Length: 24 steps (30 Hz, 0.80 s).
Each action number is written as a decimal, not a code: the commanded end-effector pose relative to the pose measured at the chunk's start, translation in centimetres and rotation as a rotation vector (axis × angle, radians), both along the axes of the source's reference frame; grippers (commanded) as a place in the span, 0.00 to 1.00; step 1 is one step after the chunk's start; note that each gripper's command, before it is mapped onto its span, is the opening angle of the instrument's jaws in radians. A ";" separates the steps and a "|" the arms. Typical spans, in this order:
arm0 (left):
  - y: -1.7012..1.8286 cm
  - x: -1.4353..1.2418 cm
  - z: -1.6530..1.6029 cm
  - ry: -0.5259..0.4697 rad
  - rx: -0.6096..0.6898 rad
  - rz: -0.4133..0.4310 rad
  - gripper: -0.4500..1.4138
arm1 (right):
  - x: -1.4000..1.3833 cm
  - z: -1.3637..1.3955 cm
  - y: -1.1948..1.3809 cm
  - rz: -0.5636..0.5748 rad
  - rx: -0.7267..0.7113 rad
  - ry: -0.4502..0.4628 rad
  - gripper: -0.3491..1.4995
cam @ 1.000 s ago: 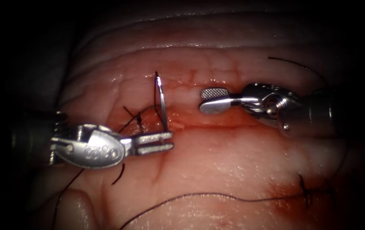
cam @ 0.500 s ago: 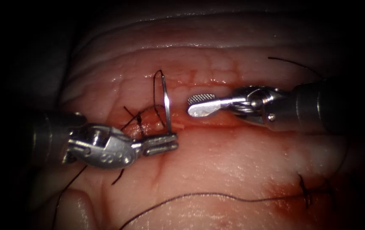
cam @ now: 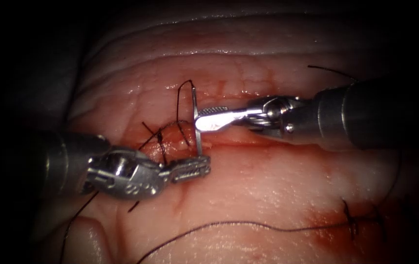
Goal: Wound Closure
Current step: Hand the needle from the left grasper to the right grasper.
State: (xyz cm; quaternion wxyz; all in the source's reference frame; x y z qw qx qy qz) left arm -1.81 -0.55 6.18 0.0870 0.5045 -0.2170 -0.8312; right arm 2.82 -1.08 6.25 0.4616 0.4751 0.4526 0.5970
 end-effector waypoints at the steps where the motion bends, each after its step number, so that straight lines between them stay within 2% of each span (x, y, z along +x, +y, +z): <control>1: -0.01 -0.07 0.06 0.000 0.001 -0.002 0.00 | 0.11 0.05 -0.02 -0.002 -0.003 0.003 0.80; 11: -0.05 -0.11 0.01 0.007 -0.009 -0.004 0.00 | 0.22 0.08 -0.05 -0.003 -0.009 0.007 0.77; 19: -0.05 -0.14 0.00 0.014 -0.020 0.014 0.00 | 0.25 0.08 -0.06 -0.020 -0.007 0.001 0.66; 20: -0.05 -0.14 0.00 0.015 -0.020 0.014 0.00 | 0.25 0.08 -0.06 -0.020 -0.007 0.001 0.49; 21: -0.06 -0.14 0.00 0.016 -0.019 0.016 0.00 | 0.25 0.08 -0.06 -0.025 -0.005 -0.003 0.27; 22: -0.06 -0.14 0.00 0.019 -0.025 0.018 0.00 | 0.25 0.08 -0.06 -0.033 -0.004 -0.006 0.01; 24: -0.07 -0.15 0.00 0.020 -0.023 0.024 0.00 | 0.25 0.08 -0.05 -0.034 -0.021 -0.046 0.00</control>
